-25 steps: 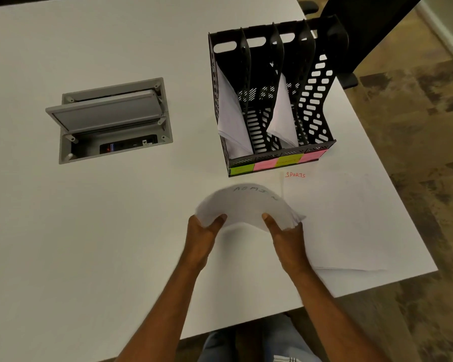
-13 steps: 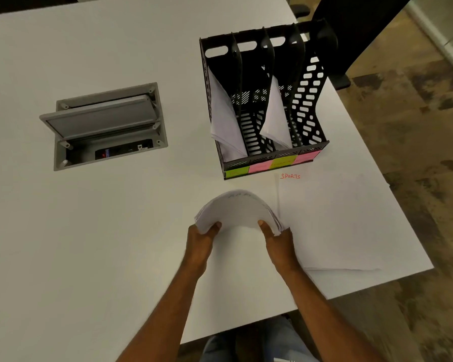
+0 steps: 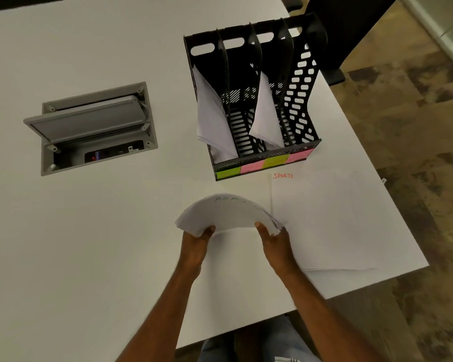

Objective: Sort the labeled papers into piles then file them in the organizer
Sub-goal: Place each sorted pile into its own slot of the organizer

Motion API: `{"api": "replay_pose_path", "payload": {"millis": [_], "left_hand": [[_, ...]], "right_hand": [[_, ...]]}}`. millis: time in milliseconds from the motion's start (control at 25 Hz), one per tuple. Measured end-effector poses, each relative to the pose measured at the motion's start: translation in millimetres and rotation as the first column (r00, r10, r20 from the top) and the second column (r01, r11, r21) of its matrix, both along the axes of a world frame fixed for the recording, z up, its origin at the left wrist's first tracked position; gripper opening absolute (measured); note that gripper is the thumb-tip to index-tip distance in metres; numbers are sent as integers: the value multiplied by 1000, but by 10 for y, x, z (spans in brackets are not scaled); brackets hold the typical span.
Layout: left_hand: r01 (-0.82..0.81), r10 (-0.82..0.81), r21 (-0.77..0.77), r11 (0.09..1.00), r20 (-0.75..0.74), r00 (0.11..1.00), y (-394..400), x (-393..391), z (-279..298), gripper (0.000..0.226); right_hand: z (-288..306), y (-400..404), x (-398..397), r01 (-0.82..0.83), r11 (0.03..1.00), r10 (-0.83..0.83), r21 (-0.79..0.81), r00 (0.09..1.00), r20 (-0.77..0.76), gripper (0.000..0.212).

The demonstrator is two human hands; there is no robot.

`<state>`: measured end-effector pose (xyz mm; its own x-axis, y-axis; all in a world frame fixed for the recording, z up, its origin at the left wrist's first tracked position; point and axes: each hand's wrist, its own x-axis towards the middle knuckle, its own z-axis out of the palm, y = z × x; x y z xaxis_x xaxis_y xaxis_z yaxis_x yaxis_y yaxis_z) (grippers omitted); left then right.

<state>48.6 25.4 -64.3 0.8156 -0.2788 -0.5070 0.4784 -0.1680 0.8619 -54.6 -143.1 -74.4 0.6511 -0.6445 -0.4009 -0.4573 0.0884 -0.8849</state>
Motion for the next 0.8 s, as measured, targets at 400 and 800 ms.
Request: {"api": "replay_pose_path", "payload": {"millis": [400, 800], "left_hand": [[192, -208, 139, 972, 112, 972, -731, 399, 413, 20], [158, -643, 695, 701, 521, 561, -1416, 644, 320, 58]], "right_hand": [[845, -764, 15, 23, 979, -11, -202, 998, 62, 4], [1324, -2101, 951, 618, 710, -443, -339, 765, 467, 56]]}}
